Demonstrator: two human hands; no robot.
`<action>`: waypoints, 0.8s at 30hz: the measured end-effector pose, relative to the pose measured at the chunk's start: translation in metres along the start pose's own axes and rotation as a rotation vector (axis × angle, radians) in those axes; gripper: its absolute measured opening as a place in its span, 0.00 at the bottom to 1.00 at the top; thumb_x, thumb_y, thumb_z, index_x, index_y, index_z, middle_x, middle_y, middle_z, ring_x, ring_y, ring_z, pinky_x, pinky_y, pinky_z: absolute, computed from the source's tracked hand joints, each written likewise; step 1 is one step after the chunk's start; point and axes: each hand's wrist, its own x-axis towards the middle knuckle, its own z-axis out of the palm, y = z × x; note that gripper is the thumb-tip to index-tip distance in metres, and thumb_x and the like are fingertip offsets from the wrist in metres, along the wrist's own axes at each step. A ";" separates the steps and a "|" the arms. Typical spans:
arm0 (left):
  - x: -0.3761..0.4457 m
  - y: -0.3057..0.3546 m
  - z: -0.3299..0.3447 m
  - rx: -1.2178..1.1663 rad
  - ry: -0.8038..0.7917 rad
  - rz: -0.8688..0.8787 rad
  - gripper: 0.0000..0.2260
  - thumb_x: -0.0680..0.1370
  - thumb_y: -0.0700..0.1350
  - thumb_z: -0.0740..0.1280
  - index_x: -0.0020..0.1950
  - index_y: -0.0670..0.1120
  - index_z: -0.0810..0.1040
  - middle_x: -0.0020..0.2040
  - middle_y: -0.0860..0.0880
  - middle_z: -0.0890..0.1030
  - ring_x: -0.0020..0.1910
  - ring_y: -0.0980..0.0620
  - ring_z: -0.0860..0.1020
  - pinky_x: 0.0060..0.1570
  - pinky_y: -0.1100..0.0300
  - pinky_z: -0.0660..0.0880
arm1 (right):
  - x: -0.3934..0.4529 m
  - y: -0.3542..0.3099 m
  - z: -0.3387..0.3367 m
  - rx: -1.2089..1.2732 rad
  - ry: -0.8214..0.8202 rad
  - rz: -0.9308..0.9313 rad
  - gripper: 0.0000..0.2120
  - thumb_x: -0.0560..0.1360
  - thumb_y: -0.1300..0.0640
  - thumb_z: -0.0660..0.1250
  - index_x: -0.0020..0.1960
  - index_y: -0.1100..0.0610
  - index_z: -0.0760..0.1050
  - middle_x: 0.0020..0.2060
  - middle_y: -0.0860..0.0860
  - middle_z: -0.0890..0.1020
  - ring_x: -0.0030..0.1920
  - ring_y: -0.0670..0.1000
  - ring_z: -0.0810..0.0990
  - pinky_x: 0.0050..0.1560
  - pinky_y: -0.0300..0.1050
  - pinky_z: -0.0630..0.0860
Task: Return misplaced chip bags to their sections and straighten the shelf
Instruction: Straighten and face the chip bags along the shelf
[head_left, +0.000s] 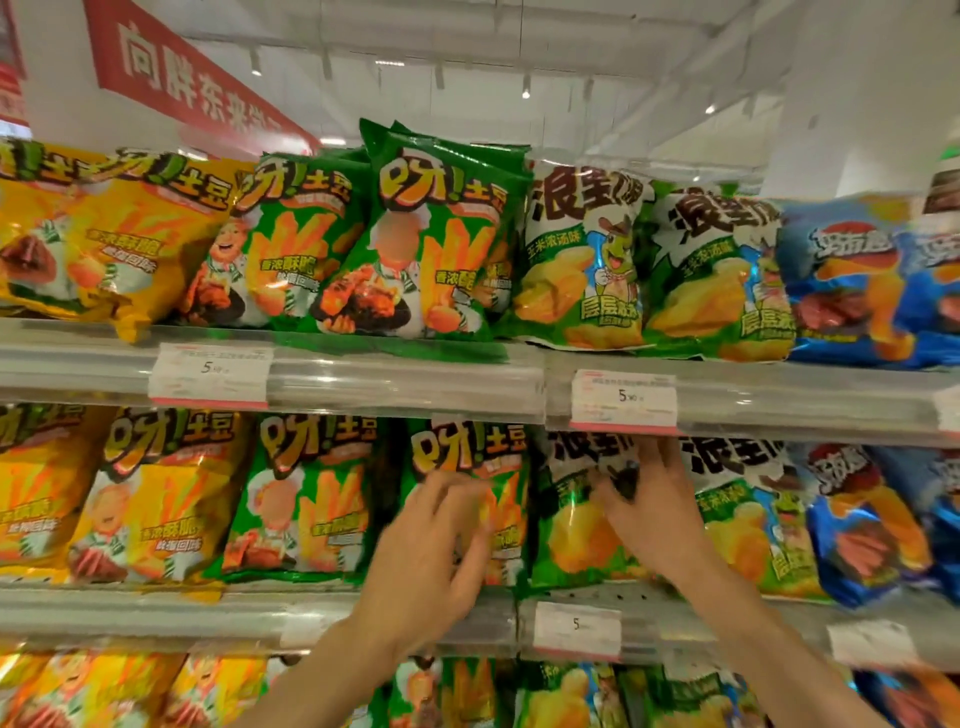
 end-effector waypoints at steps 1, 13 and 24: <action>0.004 0.013 0.011 -0.039 -0.041 -0.040 0.16 0.81 0.54 0.59 0.68 0.53 0.71 0.62 0.54 0.71 0.53 0.57 0.75 0.49 0.53 0.77 | 0.004 0.009 -0.007 0.025 -0.072 0.039 0.32 0.75 0.48 0.70 0.75 0.52 0.62 0.71 0.55 0.65 0.71 0.61 0.66 0.71 0.55 0.68; 0.067 0.073 0.098 -0.319 -0.262 -0.575 0.31 0.82 0.48 0.62 0.81 0.57 0.50 0.81 0.55 0.53 0.79 0.50 0.55 0.71 0.62 0.54 | 0.033 0.048 -0.032 0.253 -0.459 0.054 0.45 0.70 0.42 0.75 0.77 0.50 0.53 0.67 0.45 0.73 0.59 0.41 0.69 0.58 0.33 0.65; 0.066 0.068 0.096 -0.400 -0.099 -0.574 0.34 0.73 0.49 0.71 0.74 0.66 0.60 0.74 0.55 0.65 0.74 0.54 0.64 0.74 0.48 0.64 | 0.021 0.061 -0.040 0.360 -0.348 -0.062 0.44 0.67 0.48 0.80 0.75 0.43 0.57 0.64 0.41 0.66 0.62 0.39 0.64 0.61 0.34 0.63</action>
